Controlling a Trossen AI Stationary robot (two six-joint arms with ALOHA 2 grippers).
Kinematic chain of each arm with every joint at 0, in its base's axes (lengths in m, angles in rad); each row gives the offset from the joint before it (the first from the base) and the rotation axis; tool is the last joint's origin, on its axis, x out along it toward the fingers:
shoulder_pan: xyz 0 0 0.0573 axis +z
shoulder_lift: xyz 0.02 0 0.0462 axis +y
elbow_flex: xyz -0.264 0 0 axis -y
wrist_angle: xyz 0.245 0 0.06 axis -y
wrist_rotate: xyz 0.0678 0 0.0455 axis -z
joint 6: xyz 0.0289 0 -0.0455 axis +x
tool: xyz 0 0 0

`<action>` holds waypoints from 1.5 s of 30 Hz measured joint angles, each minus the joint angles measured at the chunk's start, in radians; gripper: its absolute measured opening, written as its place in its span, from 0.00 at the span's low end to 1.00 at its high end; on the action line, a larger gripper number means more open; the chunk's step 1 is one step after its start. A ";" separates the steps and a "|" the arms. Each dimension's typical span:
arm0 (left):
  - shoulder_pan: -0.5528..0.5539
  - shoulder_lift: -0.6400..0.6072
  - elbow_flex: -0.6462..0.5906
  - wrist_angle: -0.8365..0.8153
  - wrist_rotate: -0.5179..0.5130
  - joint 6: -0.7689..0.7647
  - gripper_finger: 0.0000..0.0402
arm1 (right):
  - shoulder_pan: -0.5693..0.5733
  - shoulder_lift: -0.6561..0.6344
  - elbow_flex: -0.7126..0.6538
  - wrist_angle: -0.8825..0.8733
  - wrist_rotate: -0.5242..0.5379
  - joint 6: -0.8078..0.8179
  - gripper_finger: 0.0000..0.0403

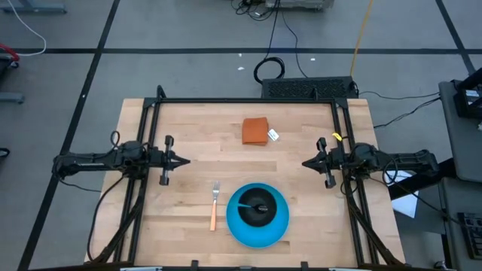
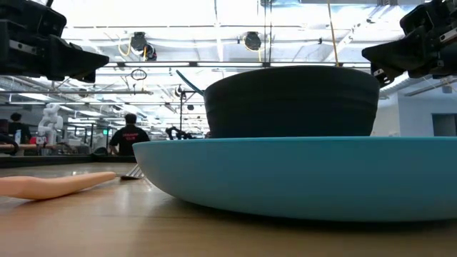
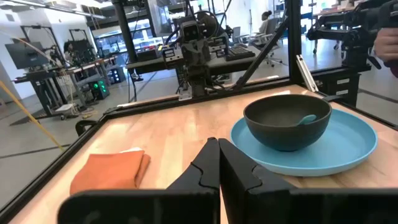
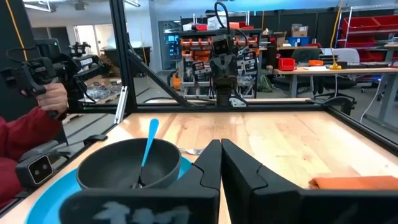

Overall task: Set table place
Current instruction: Return to Home Position

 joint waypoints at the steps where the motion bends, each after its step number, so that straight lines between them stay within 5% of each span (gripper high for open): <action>1: 0.000 0.000 0.000 0.000 0.000 0.000 0.00 | 0.000 0.000 0.000 0.000 0.000 0.000 0.00; 45: 0.000 0.000 0.001 -0.036 -0.002 -0.011 0.05 | 0.000 0.000 -0.003 0.077 0.001 -0.010 0.00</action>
